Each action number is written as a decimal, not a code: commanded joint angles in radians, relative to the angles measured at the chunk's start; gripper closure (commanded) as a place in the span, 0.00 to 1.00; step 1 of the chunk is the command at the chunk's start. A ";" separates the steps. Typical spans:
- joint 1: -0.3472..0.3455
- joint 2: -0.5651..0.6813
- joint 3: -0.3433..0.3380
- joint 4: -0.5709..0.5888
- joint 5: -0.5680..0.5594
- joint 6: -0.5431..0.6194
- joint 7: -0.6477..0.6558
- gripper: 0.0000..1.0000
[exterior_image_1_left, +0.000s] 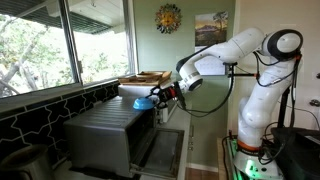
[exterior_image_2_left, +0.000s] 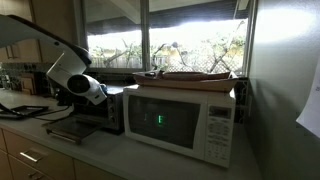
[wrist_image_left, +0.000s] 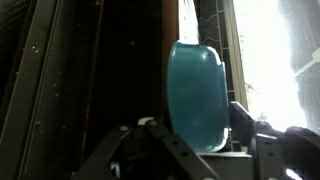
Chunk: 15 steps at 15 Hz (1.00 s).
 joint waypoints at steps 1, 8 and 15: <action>-0.012 -0.005 0.001 -0.006 -0.051 -0.039 0.046 0.20; -0.010 -0.006 0.001 0.004 -0.136 -0.063 0.117 0.33; -0.010 -0.026 -0.002 0.030 -0.196 -0.101 0.172 0.84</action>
